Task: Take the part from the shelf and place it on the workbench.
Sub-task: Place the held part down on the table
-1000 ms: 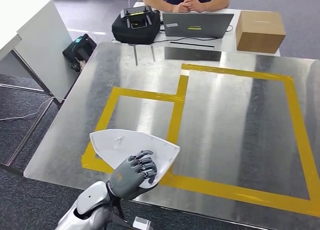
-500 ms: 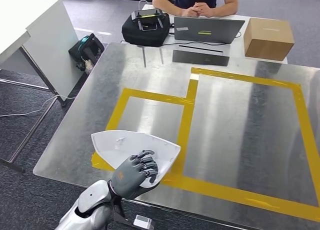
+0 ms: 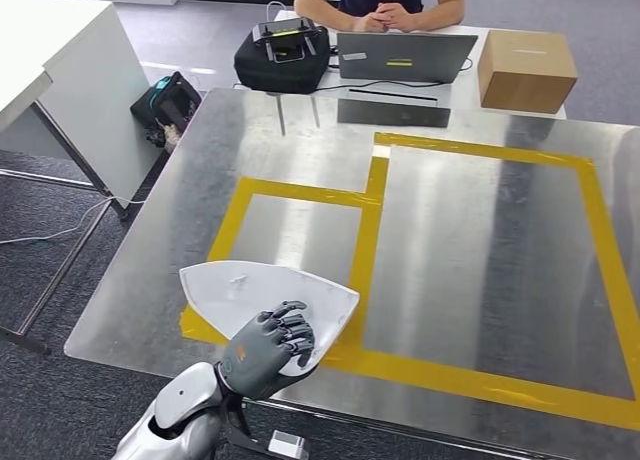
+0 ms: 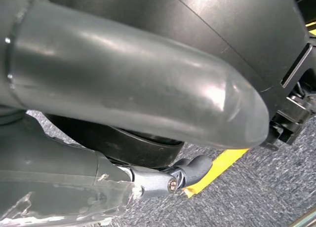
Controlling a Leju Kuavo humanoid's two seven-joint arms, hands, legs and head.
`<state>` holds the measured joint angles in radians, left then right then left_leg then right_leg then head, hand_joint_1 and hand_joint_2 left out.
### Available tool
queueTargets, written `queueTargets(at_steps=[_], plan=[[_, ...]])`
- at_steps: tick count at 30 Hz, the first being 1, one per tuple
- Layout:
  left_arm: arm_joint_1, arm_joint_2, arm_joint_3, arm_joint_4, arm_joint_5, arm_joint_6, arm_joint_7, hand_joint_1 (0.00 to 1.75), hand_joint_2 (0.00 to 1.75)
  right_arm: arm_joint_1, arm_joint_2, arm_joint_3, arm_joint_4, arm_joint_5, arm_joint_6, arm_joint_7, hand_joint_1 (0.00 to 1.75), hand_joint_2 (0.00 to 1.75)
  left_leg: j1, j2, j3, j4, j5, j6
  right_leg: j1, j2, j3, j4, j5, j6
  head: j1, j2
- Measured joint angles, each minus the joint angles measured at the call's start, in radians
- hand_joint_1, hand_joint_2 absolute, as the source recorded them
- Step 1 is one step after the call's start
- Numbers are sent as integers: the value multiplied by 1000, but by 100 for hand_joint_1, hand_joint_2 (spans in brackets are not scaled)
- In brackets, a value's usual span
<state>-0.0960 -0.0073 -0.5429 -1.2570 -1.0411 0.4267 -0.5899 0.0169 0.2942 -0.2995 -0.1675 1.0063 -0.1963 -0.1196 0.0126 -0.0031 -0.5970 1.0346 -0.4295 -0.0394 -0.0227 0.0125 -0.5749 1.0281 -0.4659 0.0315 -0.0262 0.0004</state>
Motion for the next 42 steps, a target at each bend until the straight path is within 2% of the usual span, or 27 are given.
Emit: queueTargets(at_steps=[1,2,5,6,9,13,17,25,36,42], plan=[[-1,-1,0,1,-6,3,4,175,175,0,0,0,0,2,1,1,0,0,0,0,12,-30,4,2,1,0,-1,-1,1,7,0,0],[-3,-2,-1,3,-12,6,8,175,175,0,-1,0,0,3,2,1,0,0,-1,-1,16,-42,2,3,3,0,-4,-2,1,7,0,0],[-5,-3,-2,13,-39,17,29,175,175,0,-4,1,0,7,4,2,0,0,-2,-4,15,-50,5,4,4,-2,-7,-12,4,-18,4,0],[-7,-3,-3,18,-51,23,39,175,175,-1,-4,2,0,8,5,2,0,0,-3,-4,16,-50,4,7,4,-3,-5,-16,6,-21,5,0],[-17,-4,-4,40,-95,50,76,175,175,-1,-4,6,0,11,7,0,0,0,-5,-4,16,-50,4,17,2,-3,0,-29,13,-6,5,0],[-37,-10,-8,82,-138,70,117,175,175,-1,-4,8,0,14,9,-1,0,0,-8,-4,14,-49,6,24,-1,-3,9,-38,21,16,5,0],[-73,-26,-15,125,-166,58,162,175,175,-2,-4,10,0,23,13,-1,0,0,-9,-4,12,-49,9,28,-2,-3,10,-39,24,27,4,0],[-169,-67,-35,200,-195,10,218,175,175,-1,-4,15,0,26,-4,0,0,0,-8,-4,12,-49,12,28,-1,-2,8,-37,26,30,4,0],[-196,-79,-37,233,-196,4,228,175,175,-1,-4,15,0,26,-4,-1,0,0,-7,-4,11,-49,13,27,0,-2,8,-36,26,30,4,0],[-235,-84,-43,277,-228,-11,277,175,175,-2,-4,17,0,30,10,-4,0,0,-7,-4,11,-49,14,27,-1,-2,7,-36,26,31,4,0]])
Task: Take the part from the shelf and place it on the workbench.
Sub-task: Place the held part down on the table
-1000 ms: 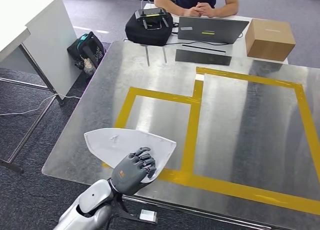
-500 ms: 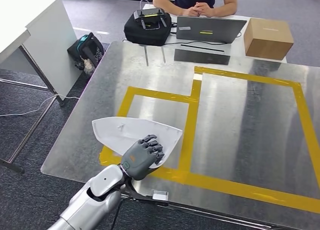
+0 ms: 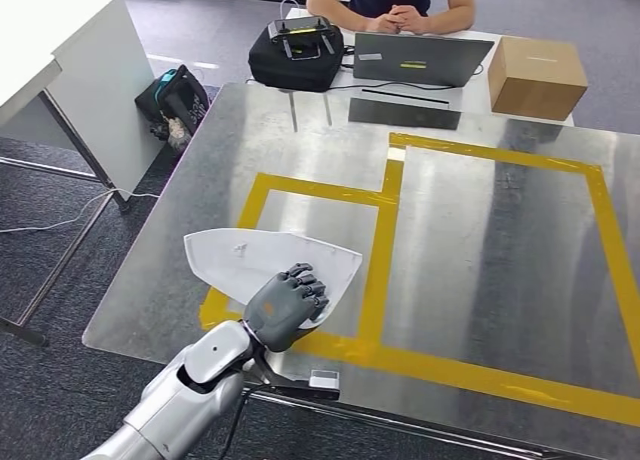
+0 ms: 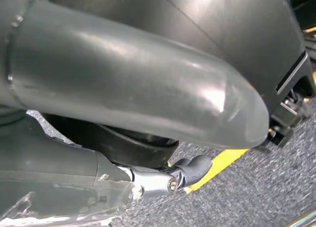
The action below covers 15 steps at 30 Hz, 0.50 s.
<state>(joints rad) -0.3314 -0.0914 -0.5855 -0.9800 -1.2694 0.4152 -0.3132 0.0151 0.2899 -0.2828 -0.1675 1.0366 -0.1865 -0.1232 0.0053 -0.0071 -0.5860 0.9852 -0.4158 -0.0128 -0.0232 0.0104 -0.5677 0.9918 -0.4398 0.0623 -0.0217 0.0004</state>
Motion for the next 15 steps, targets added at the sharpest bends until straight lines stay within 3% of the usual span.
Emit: queueTargets(at_steps=[12,15], plan=[[-127,-53,-16,183,-68,2,82,175,175,0,-2,6,0,1,7,-21,0,0,0,0,0,0,0,0,0,0,0,0,1,0,0,0],[-157,-75,-19,221,-74,-3,92,44,175,1,-2,6,0,-4,8,-31,0,0,0,0,-1,0,0,0,0,0,0,0,1,0,0,0]])
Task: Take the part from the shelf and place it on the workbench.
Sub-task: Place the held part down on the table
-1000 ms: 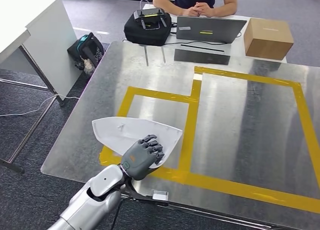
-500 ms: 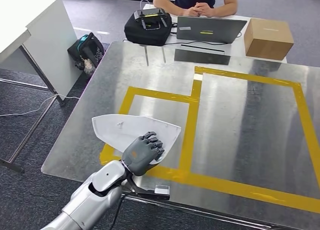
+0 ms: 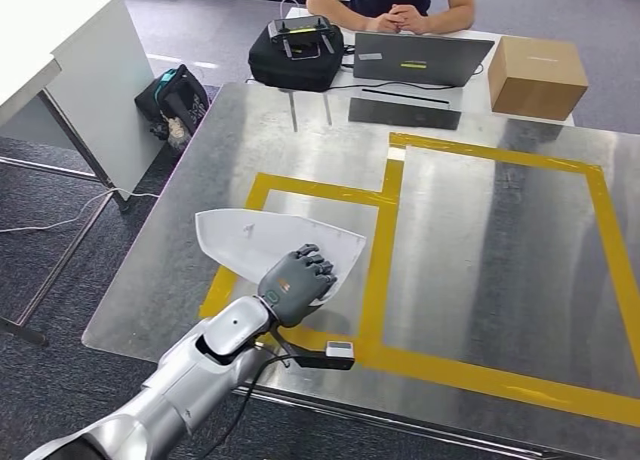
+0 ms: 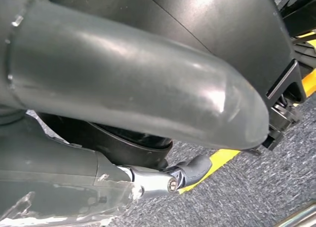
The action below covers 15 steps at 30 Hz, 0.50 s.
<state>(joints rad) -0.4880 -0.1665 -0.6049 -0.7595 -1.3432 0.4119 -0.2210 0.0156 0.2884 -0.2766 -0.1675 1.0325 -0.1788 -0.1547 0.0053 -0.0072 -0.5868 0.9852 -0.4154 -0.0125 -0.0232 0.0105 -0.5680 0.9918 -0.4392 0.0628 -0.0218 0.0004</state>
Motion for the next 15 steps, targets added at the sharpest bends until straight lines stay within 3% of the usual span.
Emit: queueTargets(at_steps=[1,4,8,15], plan=[[-8,-8,-2,9,-1,-2,6,0,175,0,0,0,0,-2,0,-4,0,0,0,0,0,0,0,0,0,0,0,0,0,0,0,0],[-26,-26,-7,29,4,-9,18,0,175,1,0,-1,0,-6,2,-11,0,0,0,0,0,0,0,0,0,0,0,0,0,0,0,0],[-46,-39,-9,56,27,-20,15,0,0,-4,-5,-1,0,-6,24,-11,0,0,0,0,0,0,0,0,0,0,0,0,0,0,0,0],[-58,-43,-10,86,56,0,6,0,0,-9,-9,-1,0,-5,43,-1,0,0,0,0,0,0,0,0,0,0,0,0,0,0,0,0]])
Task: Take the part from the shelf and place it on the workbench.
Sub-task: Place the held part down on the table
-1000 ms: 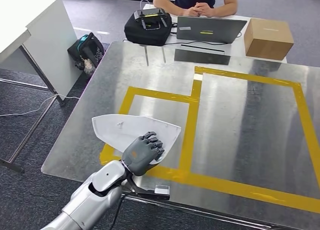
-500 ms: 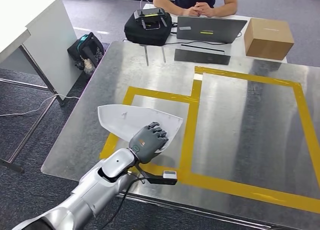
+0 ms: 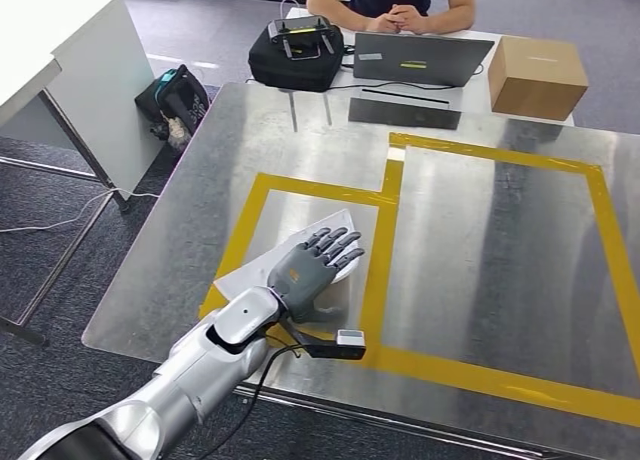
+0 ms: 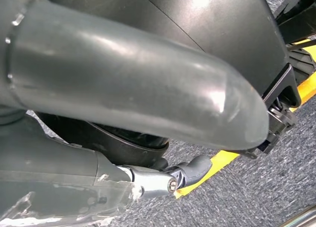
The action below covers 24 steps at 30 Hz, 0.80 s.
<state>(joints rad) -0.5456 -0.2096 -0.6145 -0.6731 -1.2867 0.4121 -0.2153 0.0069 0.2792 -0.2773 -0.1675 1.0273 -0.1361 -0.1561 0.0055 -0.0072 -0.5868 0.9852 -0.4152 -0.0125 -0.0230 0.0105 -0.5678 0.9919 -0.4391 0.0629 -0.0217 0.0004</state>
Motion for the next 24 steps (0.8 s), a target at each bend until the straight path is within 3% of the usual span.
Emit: queueTargets(at_steps=[18,21,24], plan=[[-1,5,14,14,21,19,25,0,0,-1,-1,0,0,1,3,0,0,0,-6,0,-1,3,-3,5,-5,0,0,-1,2,5,0,0],[0,12,17,14,23,20,25,0,0,-2,-1,0,0,2,2,3,0,0,-11,0,-3,6,-3,13,-10,0,1,-3,4,13,-1,0],[-1,18,22,14,22,26,29,0,0,-2,-2,0,0,5,2,7,0,0,-9,2,0,-7,11,29,-12,0,-4,2,-4,23,0,0]])
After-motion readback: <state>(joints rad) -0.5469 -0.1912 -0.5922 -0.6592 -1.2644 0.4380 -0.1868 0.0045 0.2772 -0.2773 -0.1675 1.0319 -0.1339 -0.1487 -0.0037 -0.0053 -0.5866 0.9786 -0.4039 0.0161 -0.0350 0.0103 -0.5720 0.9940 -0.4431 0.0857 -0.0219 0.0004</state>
